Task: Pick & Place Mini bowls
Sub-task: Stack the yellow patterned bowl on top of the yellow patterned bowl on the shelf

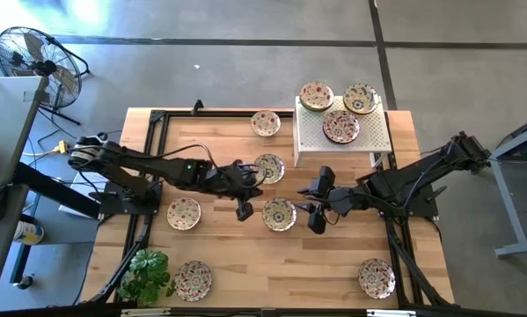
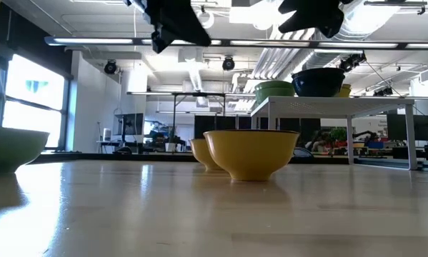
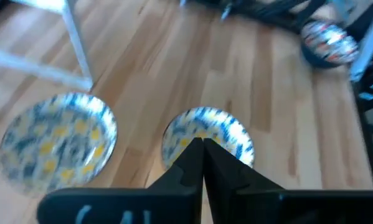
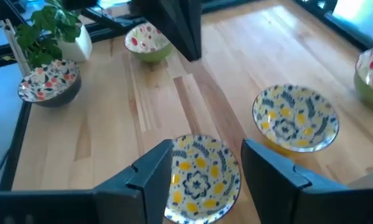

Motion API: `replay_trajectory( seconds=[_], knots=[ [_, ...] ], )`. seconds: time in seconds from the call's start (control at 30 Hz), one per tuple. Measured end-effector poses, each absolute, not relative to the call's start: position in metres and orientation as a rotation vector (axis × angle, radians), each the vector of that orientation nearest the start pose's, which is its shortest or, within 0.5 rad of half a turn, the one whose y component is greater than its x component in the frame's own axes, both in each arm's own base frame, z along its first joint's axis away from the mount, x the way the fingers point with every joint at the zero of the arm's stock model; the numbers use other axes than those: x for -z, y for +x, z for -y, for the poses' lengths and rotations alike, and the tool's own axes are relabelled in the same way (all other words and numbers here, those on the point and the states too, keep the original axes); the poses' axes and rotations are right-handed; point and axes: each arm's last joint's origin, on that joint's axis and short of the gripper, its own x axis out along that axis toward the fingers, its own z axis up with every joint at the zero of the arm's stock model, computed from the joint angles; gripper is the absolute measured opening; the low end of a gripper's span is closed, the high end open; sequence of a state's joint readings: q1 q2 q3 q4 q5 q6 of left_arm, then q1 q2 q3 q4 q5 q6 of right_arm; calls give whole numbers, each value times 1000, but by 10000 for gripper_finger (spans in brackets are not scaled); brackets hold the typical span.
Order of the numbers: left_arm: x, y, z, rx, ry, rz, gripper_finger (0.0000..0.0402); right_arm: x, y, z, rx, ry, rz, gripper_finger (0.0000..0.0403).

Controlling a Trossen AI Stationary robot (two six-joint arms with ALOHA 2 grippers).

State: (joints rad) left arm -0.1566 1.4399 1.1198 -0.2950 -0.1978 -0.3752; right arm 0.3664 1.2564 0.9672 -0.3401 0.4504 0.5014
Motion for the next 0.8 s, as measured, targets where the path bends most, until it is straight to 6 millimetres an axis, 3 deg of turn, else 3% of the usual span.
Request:
replay_trajectory(
  seconds=[0.17, 0.3, 0.4, 0.53, 0.8],
  knots=[
    [-271, 313, 47, -110, -275, -486, 2, -282, 250, -84, 225, 301, -600, 200],
    [-263, 297, 44, -93, -343, -383, 1, -281, 249, -84, 219, 300, -619, 213],
    [-243, 281, 42, -92, -374, -375, 1, -280, 249, -83, 210, 306, -634, 217],
    [-241, 264, 39, -73, -426, -263, 1, -278, 249, -76, 228, 330, -659, 218],
    [-223, 251, 35, -163, -428, -391, 1, -273, 252, -51, 263, 298, -733, 218]
  ],
)
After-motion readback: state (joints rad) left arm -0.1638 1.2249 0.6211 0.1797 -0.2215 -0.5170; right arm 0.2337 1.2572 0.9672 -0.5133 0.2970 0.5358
